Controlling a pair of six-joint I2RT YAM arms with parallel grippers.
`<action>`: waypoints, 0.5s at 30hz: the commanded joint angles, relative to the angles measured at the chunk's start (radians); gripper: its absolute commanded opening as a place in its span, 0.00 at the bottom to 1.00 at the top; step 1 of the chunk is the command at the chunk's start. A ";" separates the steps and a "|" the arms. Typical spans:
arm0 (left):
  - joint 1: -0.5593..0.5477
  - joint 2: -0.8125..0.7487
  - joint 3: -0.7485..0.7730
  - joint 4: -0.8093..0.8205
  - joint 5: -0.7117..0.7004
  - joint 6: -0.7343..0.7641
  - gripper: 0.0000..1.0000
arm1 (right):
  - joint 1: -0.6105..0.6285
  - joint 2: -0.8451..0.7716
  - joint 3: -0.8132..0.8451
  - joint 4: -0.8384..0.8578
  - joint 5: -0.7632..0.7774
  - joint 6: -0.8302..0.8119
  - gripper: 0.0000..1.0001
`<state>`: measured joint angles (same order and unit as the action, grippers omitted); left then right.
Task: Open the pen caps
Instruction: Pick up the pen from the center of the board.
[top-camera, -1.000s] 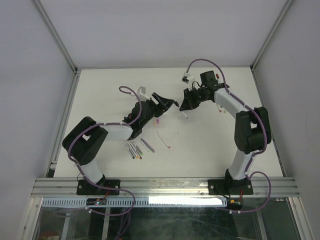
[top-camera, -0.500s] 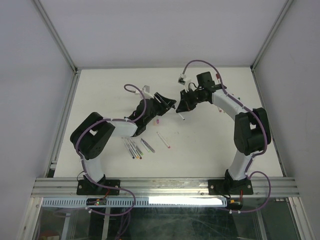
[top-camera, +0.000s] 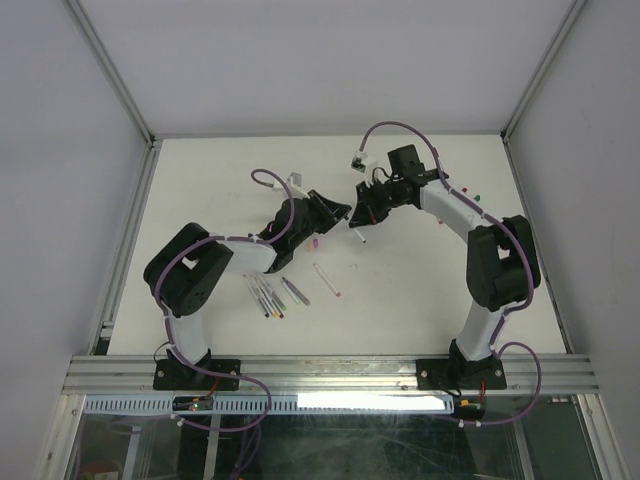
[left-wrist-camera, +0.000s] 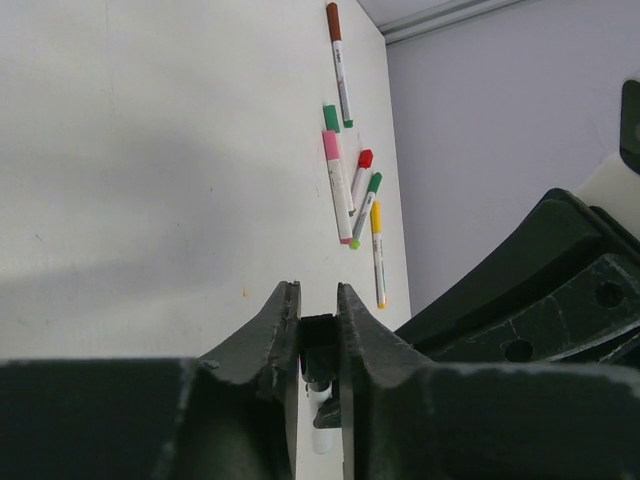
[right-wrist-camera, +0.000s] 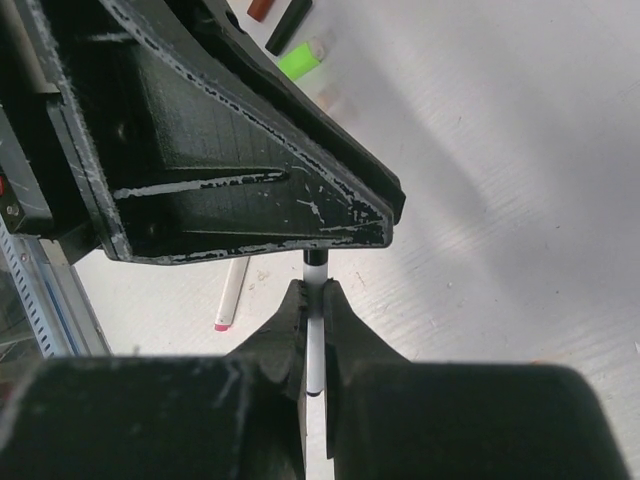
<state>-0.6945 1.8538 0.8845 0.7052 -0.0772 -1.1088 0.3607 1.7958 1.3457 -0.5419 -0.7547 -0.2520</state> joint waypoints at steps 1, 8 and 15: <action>-0.009 -0.007 0.039 0.028 0.029 0.005 0.07 | 0.010 -0.059 0.006 0.035 -0.001 0.003 0.00; -0.009 -0.092 -0.045 0.135 0.037 0.081 0.00 | -0.013 -0.097 -0.007 0.013 -0.099 -0.009 0.32; -0.003 -0.203 -0.172 0.377 0.102 0.172 0.00 | -0.035 -0.153 -0.065 0.050 -0.268 0.042 0.54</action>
<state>-0.6941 1.7477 0.7486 0.8463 -0.0326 -1.0180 0.3340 1.7180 1.3018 -0.5415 -0.8852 -0.2440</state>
